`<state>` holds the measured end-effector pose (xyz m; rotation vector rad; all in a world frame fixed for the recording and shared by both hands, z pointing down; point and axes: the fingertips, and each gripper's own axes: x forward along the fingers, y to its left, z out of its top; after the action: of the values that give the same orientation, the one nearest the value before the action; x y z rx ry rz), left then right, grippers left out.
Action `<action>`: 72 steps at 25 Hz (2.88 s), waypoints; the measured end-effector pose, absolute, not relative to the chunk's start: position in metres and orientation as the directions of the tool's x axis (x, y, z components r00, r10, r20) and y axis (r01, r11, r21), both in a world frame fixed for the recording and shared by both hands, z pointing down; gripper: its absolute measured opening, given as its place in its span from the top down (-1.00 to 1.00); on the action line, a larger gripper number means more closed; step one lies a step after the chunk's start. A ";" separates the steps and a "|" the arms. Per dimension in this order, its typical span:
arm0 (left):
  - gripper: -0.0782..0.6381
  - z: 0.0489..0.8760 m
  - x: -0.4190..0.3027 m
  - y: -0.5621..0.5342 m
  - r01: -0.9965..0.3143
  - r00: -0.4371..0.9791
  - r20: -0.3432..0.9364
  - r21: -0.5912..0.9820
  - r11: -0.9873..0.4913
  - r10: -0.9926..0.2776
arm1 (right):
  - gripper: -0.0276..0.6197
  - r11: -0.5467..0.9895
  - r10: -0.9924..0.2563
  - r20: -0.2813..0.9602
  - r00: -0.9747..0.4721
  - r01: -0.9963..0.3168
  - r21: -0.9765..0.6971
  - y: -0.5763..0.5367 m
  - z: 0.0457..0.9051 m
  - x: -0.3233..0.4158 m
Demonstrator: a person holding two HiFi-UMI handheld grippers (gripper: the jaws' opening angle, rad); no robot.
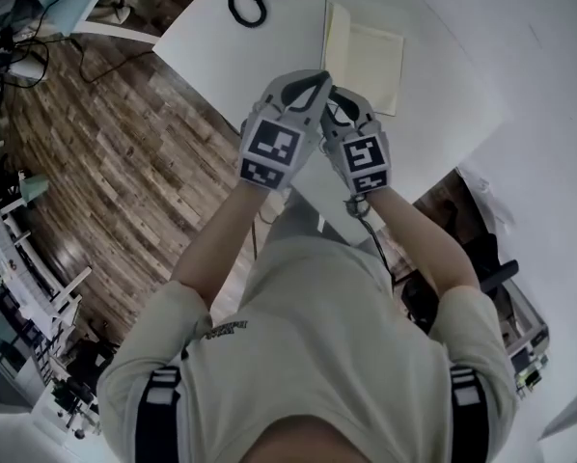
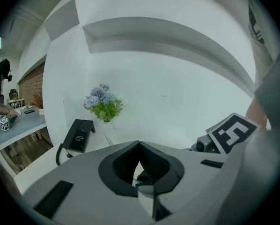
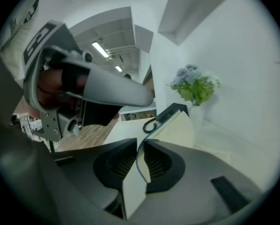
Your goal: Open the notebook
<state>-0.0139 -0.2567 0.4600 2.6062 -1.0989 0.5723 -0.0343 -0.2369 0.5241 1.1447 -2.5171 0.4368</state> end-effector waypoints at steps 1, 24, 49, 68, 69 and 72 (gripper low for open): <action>0.76 0.464 -0.022 -0.261 -0.733 0.627 0.460 0.074 -0.677 -0.629 | 0.74 0.649 -0.641 0.438 -0.630 -0.750 -0.128 -0.237 0.529 -0.050; 0.76 0.659 -0.082 -0.263 -0.778 0.481 0.769 0.153 -0.609 -0.422 | 0.65 0.625 -0.540 0.639 -0.549 -0.769 -0.133 -0.196 0.600 -0.028; 0.76 0.654 -0.087 -0.261 -0.792 0.473 0.757 0.142 -0.594 -0.451 | 0.87 0.350 -0.701 0.627 -0.340 -0.930 -0.113 -0.246 0.594 0.062; 0.76 0.603 -0.108 -0.263 -0.831 0.499 0.692 0.211 -0.515 -0.521 | 0.30 0.610 -0.391 0.635 -0.666 -0.704 -0.363 -0.221 0.640 -0.111; 0.76 0.606 -0.106 -0.265 -0.825 0.505 0.693 0.211 -0.525 -0.515 | 0.30 0.597 -0.372 0.643 -0.670 -0.703 -0.387 -0.219 0.645 -0.114; 0.76 0.623 -0.097 -0.268 -0.806 0.511 0.720 0.211 -0.554 -0.470 | 0.31 0.576 -0.369 0.654 -0.660 -0.715 -0.397 -0.218 0.651 -0.115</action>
<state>-0.0969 -0.2683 0.6229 2.2228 -1.0400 0.8307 -0.1149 -0.2180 0.6514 0.8644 -2.2975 0.8994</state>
